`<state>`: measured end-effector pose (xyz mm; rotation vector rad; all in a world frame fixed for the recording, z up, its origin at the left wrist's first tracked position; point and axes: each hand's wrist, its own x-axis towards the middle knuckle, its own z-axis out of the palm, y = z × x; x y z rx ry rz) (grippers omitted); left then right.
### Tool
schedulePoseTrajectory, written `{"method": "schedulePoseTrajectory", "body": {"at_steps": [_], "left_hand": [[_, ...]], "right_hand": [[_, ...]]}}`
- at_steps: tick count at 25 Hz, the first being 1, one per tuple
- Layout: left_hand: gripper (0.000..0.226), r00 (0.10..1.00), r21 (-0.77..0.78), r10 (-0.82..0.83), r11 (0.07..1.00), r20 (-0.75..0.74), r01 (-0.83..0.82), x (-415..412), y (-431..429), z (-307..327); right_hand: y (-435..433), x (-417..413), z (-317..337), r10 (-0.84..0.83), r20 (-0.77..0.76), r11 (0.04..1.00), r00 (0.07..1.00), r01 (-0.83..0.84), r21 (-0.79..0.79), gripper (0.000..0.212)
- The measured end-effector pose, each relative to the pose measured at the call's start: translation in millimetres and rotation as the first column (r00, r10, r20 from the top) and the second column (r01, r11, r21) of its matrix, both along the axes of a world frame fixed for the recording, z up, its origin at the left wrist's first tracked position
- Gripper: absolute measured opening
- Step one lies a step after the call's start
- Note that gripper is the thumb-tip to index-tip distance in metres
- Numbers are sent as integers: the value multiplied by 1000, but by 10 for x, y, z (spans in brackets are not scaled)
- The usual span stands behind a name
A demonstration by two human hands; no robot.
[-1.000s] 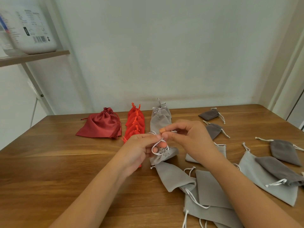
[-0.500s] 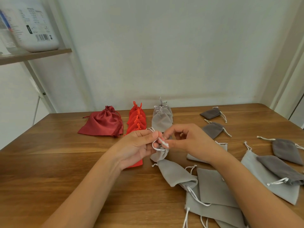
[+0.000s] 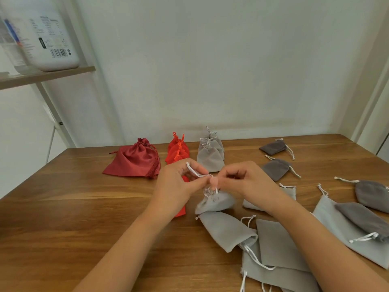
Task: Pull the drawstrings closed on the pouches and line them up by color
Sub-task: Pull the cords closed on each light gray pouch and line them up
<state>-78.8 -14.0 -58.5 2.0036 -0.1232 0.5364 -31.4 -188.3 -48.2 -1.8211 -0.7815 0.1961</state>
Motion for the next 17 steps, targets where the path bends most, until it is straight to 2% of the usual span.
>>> {"method": "schedulePoseTrajectory", "body": {"at_steps": [3,6,10,13,15,17], "left_hand": [[11,996,-7,37,999,79,-36,-14,-55,-38],[9,993,-30,27,999,114,-24,-16,-83,-61],[10,982,10,7,1000,190,-9,4,-73,-90],[15,968,80,-3,997,252,-18,18,-97,-96],[15,970,37,18,999,242,-27,20,-120,-83],[11,976,-20,27,1000,217,-23,21,-130,-62]], "right_hand": [[15,14,6,-106,-71,994,992,105,-21,35],[34,23,-16,-119,-173,993,978,115,-32,40],[65,50,-81,-62,-371,987,927,111,113,49],[93,57,-121,-47,-482,960,875,173,219,32],[110,60,-106,-34,-538,928,842,227,295,19],[79,107,-68,-6,-619,853,785,327,406,21]]}}
